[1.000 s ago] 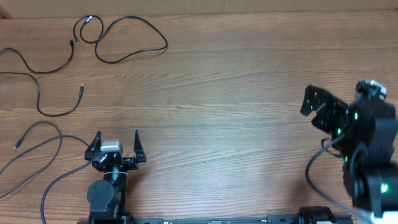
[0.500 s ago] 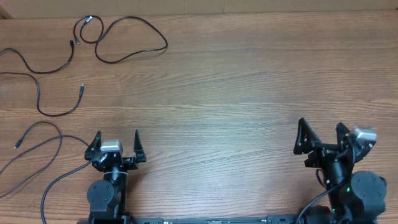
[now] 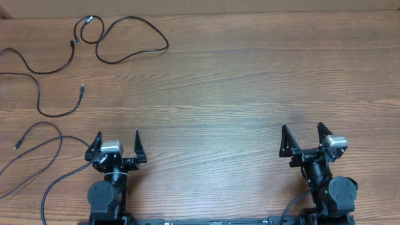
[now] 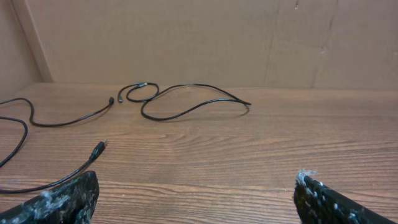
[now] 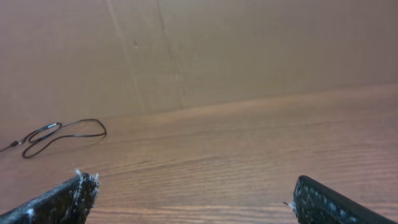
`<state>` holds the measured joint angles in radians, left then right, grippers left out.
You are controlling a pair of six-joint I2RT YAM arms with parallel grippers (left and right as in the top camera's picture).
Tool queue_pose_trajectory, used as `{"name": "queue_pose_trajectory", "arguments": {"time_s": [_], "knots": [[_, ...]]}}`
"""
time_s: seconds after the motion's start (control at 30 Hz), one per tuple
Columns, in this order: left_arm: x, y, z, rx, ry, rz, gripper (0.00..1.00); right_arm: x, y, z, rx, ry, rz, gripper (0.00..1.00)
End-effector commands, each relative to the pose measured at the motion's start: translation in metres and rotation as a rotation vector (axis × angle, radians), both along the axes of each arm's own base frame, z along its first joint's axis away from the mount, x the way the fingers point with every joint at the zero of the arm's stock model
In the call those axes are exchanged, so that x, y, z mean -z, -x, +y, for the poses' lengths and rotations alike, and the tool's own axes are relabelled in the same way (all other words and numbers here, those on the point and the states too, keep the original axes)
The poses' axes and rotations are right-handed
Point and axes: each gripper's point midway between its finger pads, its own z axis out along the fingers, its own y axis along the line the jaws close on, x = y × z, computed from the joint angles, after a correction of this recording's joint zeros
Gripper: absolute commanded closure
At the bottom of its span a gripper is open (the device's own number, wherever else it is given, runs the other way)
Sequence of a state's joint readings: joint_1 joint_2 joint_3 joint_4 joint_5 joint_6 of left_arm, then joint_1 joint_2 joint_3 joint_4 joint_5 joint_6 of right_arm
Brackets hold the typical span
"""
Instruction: Untangle cables
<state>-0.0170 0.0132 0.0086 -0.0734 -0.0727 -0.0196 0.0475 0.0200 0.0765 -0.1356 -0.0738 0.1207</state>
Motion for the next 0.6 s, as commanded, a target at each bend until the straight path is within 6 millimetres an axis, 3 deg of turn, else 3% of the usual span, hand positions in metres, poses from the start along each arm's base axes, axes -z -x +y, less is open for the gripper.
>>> {"name": "queue_pose_trajectory", "arguments": {"time_s": [0.0,0.23,0.57], "knots": [[-0.001,0.000,0.004,-0.019,0.005,-0.008,0.00,0.002,-0.001,0.003,-0.020,0.060,-0.038,0.00],[-0.001,0.000,0.004,-0.019,0.005,-0.008,0.00,0.015,-0.003,0.004,-0.022,0.143,-0.031,0.00],[-0.001,0.000,0.004,-0.019,0.005,-0.008,0.00,0.017,-0.004,-0.007,0.034,0.145,-0.018,0.00]]}}
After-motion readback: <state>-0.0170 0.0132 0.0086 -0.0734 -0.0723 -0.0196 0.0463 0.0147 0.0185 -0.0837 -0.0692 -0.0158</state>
